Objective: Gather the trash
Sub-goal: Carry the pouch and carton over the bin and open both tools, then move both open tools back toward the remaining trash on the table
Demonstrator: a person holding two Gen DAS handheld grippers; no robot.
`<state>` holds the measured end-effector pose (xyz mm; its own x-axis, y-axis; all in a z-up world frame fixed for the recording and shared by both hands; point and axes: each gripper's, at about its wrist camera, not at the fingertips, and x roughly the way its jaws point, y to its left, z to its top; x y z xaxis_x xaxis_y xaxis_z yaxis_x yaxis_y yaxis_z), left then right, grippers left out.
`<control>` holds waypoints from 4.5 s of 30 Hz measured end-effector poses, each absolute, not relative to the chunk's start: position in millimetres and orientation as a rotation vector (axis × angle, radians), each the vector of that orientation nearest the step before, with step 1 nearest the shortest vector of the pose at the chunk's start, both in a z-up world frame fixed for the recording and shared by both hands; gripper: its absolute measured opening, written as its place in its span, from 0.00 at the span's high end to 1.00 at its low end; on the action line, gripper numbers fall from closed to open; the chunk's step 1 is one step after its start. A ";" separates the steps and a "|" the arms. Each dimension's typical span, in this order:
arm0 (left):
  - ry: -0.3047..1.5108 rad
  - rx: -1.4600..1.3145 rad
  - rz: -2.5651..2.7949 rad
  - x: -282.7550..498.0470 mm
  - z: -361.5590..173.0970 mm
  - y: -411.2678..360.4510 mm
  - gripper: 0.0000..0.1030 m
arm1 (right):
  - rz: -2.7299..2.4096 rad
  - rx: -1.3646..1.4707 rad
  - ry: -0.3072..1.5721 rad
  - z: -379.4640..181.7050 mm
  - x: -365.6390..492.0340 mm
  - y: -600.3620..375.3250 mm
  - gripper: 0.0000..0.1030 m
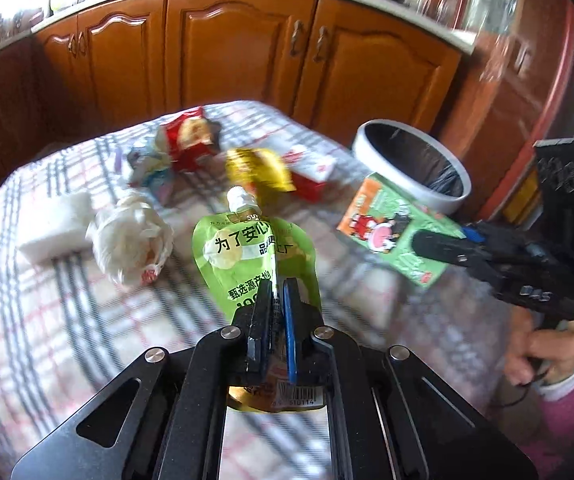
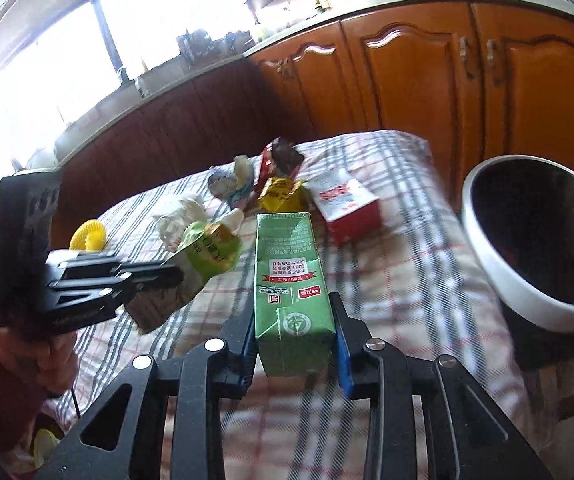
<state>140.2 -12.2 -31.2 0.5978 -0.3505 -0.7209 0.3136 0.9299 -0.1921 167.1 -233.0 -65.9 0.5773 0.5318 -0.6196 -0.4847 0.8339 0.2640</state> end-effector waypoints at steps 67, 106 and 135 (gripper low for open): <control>0.825 -0.012 -0.568 262.5 -8.6 -225.3 0.96 | 0.189 0.236 0.730 -50.2 250.9 -418.3 0.69; 0.821 -0.152 -0.363 186.6 -30.8 -120.5 0.42 | 0.325 0.262 0.687 -53.6 198.6 -377.2 0.09; 0.795 -0.205 -0.086 143.8 -42.7 53.6 0.42 | 0.589 0.168 0.754 -64.9 173.2 -215.8 0.13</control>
